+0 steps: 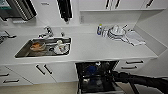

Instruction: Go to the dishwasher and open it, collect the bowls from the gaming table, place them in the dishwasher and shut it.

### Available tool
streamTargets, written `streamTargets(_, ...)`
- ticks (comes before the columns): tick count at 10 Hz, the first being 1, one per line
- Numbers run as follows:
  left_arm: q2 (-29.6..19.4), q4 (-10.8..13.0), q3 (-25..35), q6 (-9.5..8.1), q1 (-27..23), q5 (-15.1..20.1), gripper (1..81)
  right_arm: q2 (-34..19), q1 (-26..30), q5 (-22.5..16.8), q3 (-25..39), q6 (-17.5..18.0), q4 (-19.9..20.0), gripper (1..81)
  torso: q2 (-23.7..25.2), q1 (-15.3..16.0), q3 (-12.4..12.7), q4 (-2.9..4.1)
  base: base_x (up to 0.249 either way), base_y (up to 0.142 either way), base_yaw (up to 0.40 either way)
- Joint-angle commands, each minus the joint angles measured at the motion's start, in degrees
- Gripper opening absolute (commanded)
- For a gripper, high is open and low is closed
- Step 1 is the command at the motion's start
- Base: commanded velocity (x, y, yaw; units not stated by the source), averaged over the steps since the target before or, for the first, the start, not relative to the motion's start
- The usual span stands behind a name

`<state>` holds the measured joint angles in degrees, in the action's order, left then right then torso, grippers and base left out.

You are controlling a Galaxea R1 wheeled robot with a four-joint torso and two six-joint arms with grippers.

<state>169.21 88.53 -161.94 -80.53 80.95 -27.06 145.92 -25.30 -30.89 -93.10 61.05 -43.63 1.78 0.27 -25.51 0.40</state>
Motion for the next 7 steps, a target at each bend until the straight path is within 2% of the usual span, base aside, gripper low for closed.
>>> streamTargets(1,-0.7,-1.4,-0.3,0.55,-0.3,1.6,81.1,-13.6,-3.2,-5.5,13.7,-0.8,1.8,81.1,0.0,0.0,0.0,0.00,0.000,0.000,0.000)
streamTargets(3,-1.3,-6.0,-1.1,0.47,-0.4,1.7,81.1,-17.3,-11.0,-4.9,15.9,-3.9,2.2,81.1,0.0,0.0,0.0,0.00,0.000,0.000,0.000)
streamTargets(4,-1.3,-7.1,-1.5,0.55,-0.4,1.7,81.1,-18.1,-14.0,-4.2,15.9,-4.6,2.2,81.1,0.0,0.0,0.0,0.00,0.000,0.000,0.000)
streamTargets(6,-2.0,-7.2,-1.5,0.46,0.0,1.7,81.1,-18.9,-19.7,-1.5,15.6,-6.8,2.2,81.1,0.0,0.0,0.0,0.00,0.000,0.000,0.000)
streamTargets(7,-2.5,-7.3,-1.5,0.46,0.0,1.7,81.1,-19.3,-22.9,2.5,14.6,-7.1,2.2,81.1,0.0,0.0,0.0,0.00,0.000,0.000,0.000)
